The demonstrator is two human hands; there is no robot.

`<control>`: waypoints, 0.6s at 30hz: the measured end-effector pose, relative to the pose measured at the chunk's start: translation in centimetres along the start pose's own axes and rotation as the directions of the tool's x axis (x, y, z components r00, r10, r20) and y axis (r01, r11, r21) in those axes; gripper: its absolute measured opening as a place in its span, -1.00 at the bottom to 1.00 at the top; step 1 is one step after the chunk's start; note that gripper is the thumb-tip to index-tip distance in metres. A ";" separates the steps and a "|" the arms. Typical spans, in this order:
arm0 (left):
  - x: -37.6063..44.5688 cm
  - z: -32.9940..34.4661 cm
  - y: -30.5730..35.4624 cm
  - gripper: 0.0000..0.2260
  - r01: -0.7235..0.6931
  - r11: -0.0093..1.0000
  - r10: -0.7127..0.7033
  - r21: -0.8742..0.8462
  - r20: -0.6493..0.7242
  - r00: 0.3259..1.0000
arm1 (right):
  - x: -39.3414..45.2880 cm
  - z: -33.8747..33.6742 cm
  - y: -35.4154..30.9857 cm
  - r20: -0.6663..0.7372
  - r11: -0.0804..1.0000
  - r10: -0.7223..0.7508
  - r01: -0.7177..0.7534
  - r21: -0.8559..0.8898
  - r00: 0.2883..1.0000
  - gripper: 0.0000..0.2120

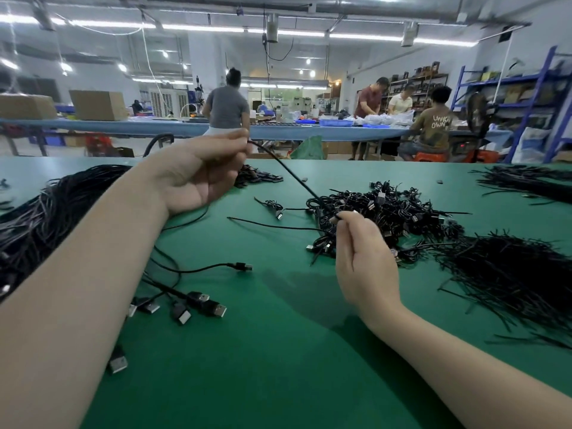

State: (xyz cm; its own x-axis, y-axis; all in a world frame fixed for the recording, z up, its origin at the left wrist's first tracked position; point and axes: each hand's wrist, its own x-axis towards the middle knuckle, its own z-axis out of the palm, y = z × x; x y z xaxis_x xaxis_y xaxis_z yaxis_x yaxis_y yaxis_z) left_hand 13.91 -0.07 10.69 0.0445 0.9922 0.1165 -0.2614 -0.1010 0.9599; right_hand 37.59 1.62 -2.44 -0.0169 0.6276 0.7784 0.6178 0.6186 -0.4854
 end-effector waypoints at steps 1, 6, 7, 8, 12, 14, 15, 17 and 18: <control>0.1 0.4 -0.2 -0.86 0.004 0.991 -0.005 -0.135 -0.004 1.000 | -0.2 0.0 -0.3 0.010 0.999 -0.041 0.041 -0.002 0.999 -0.72; 0.2 2.7 -1.9 -0.81 0.002 0.900 -0.001 -0.435 0.003 1.000 | -1.0 0.0 -1.6 0.087 0.970 -0.241 0.238 0.042 0.967 -0.64; 0.2 3.1 -2.0 -0.81 -0.009 0.890 0.013 -0.456 0.007 1.000 | -1.2 0.0 -1.8 0.107 0.968 -0.250 0.246 0.049 0.962 -0.64; 0.2 3.3 -2.0 -0.82 -0.021 0.881 0.027 -0.472 0.006 1.000 | -1.3 -0.1 -1.9 0.123 0.966 -0.257 0.252 0.054 0.958 -0.65; 0.2 4.1 -2.0 -0.91 -0.009 0.920 0.010 -0.392 0.002 1.000 | -1.4 -0.1 -2.1 0.226 0.940 -0.340 0.335 0.060 0.913 -0.69; 0.2 4.5 -2.3 -0.83 0.028 0.969 -0.025 -0.247 0.013 1.000 | -1.5 0.0 -2.2 0.274 0.912 -0.403 0.407 0.046 0.873 -0.67; 0.1 4.6 -2.4 -0.79 0.045 0.977 -0.042 -0.207 0.020 0.999 | -1.5 0.0 -2.2 0.304 0.903 -0.420 0.429 0.040 0.855 -0.67; -0.1 4.7 -2.3 -0.73 0.084 0.973 -0.077 -0.217 0.039 0.996 | -1.6 0.1 -2.1 0.390 0.902 -0.406 0.430 0.027 0.826 -0.69; -0.2 4.6 -2.1 -0.73 0.102 0.969 -0.092 -0.227 0.056 0.994 | -1.6 0.1 -2.0 0.432 0.916 -0.369 0.400 0.022 0.823 -0.72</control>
State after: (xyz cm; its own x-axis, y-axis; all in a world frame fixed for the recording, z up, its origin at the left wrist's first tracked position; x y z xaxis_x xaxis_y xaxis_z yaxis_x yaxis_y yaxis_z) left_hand 18.87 -0.40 9.81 0.1222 0.9916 0.0423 -0.4671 0.0199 0.8840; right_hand 36.26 -0.58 -2.81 -0.5816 0.4921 0.6477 0.5422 0.8281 -0.1423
